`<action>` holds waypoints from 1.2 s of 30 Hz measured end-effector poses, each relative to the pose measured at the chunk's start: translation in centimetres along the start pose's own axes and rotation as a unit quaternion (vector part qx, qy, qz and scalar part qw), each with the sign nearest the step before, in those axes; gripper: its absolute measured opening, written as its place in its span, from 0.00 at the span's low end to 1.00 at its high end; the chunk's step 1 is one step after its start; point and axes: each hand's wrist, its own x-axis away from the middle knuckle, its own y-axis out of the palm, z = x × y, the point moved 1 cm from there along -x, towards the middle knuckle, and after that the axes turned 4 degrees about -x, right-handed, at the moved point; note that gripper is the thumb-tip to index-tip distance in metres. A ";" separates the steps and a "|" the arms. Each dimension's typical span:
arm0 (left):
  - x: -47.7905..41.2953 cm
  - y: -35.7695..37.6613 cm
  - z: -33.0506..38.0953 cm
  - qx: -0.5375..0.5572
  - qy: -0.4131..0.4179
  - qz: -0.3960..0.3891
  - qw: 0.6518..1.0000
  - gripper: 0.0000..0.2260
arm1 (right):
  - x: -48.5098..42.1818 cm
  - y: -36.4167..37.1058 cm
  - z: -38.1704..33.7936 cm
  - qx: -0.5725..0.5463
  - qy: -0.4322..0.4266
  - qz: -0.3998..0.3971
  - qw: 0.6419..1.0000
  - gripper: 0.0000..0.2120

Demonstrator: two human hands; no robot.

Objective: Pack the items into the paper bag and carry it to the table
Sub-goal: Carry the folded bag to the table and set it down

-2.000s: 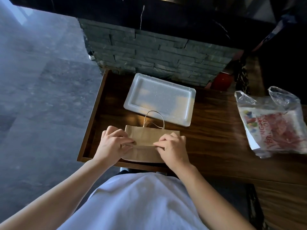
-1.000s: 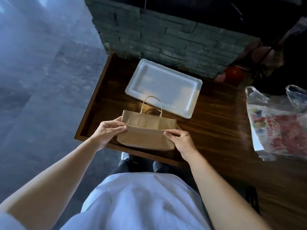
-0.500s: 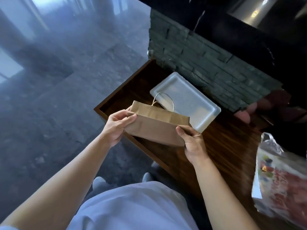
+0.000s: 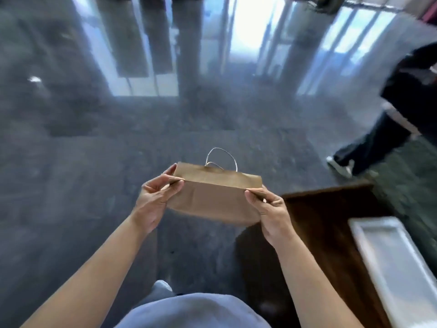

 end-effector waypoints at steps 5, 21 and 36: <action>3.9 -15.8 6.2 0.037 0.072 0.207 0.975 0.04 | -5.9 19.1 5.0 0.067 0.070 -0.159 0.982 0.08; 9.6 -48.4 16.2 -0.017 0.170 0.523 0.835 0.12 | -11.9 62.2 20.0 0.091 0.188 -0.449 0.869 0.13; -8.9 -81.4 36.9 -0.076 0.157 0.538 0.825 0.14 | -29.9 102.5 24.7 0.097 0.211 -0.465 0.854 0.11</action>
